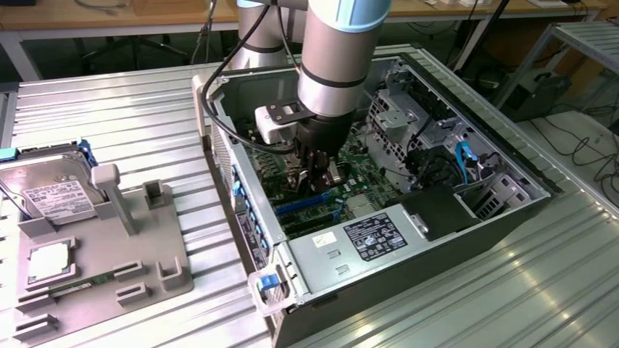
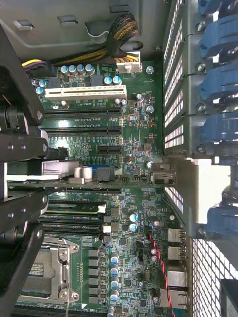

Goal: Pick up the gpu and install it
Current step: 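Insert the gpu into the slot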

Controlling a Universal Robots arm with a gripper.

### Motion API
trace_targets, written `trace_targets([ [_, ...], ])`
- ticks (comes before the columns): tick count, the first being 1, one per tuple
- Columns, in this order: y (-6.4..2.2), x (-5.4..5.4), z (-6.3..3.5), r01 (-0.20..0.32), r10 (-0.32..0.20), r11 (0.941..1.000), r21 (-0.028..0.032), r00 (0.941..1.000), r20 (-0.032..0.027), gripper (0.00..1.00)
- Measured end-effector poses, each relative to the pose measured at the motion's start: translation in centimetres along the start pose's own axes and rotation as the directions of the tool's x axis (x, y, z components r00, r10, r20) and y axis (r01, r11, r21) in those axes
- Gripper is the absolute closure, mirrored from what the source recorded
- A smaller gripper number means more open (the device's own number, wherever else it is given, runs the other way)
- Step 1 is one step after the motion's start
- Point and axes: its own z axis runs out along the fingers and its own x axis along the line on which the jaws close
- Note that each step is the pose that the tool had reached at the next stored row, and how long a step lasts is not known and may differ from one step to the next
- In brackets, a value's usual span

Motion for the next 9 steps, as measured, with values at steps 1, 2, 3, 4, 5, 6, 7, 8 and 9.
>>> trace_targets([
  [1, 0.0, 0.0, 0.0, 0.0, 0.0, 1.0, 0.0, 1.0, 0.0, 0.72],
  [2, 0.0, 0.0, 0.0, 0.0, 0.0, 1.0, 0.0, 1.0, 0.0, 0.72],
  [3, 0.03, 0.0, 0.02, 0.0, 0.0, 1.0, 0.0, 1.0, -0.0001, 0.72],
  [4, 0.11, 0.0, 0.1, 0.0, 0.0, 1.0, 0.0001, 1.0, 0.0004, 0.72],
  [5, 0.13, 0.0, 0.19, 0.0, 0.0, 1.0, 0.0001, 1.0, 0.0011, 0.72],
  [6, 0.14, 0.0, 0.25, 0.0, 0.0, 1.0, 0.0004, 1.0, 0.0023, 0.72],
  [7, 0.13, 0.0, 0.29, 0.0, 0.0, 1.0, 0.0012, 1.0, 0.0026, 0.72],
  [8, 0.14, 0.0, 0.3, 0.0, 0.0, 1.0, 0.0026, 1.0, 0.0025, 0.72],
  [9, 0.17, 0.0, 0.31, 0.0, 0.0, 1.0, 0.0048, 1.0, 0.0024, 0.72],
])
